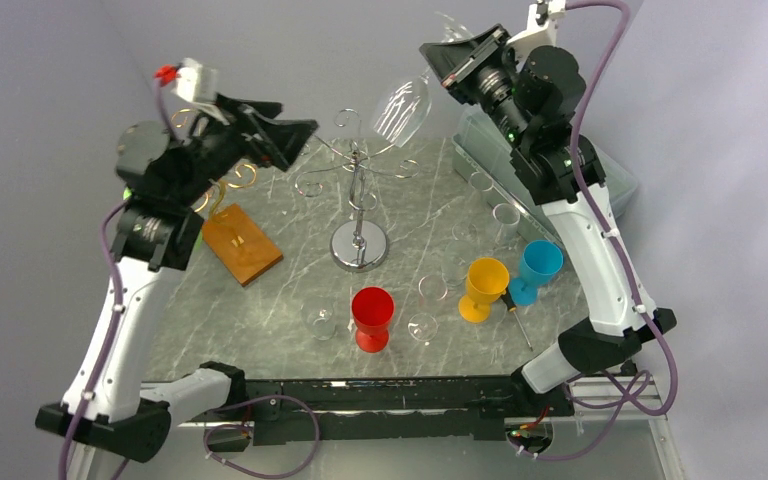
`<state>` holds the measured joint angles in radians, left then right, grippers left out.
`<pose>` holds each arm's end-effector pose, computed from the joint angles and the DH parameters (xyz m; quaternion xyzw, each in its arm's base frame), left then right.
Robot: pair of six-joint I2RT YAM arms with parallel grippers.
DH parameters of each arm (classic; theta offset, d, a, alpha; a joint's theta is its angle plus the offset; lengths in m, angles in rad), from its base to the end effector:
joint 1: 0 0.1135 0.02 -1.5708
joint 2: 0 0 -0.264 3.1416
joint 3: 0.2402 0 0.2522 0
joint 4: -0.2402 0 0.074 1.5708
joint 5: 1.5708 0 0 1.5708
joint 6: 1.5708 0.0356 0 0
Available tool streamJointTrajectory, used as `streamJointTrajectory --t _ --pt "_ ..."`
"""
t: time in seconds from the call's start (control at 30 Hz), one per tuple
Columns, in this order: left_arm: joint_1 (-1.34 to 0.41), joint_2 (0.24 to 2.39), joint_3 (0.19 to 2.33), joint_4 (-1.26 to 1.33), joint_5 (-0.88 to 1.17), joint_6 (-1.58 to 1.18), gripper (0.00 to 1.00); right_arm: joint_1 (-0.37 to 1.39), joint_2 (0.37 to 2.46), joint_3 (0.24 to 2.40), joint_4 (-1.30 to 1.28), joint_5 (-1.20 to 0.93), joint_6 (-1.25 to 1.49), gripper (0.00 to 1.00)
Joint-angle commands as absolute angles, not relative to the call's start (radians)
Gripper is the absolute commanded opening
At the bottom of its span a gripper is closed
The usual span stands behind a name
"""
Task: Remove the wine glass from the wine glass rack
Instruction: Place the wine glass at the center of the board.
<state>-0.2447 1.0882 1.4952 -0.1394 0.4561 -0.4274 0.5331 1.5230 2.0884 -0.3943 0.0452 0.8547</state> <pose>0.1911 -0.0639 0.5274 0.1251 0.6047 -0.3848 0.6860 0.2506 0.1460 0.5778 0.1202 0.6329 0.4779 0.5972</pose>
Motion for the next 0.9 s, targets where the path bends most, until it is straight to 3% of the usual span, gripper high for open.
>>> streamJointTrajectory --t 0.0,0.33,0.53,0.87 --pt "-0.437 1.133 1.540 -0.086 0.318 -0.208 0.97 0.462 1.523 2.097 -0.293 -0.077 1.021 0.00" --pt "-0.705 1.169 1.315 0.316 0.105 0.057 0.87 0.414 1.478 1.929 -0.119 -0.124 1.201 0.00" --pt "-0.739 1.188 1.238 0.469 0.004 0.082 0.79 0.414 1.423 1.821 -0.045 -0.098 1.244 0.00" --pt "-0.739 1.182 1.197 0.538 0.003 0.072 0.67 0.408 1.376 1.749 -0.018 -0.107 1.256 0.00"
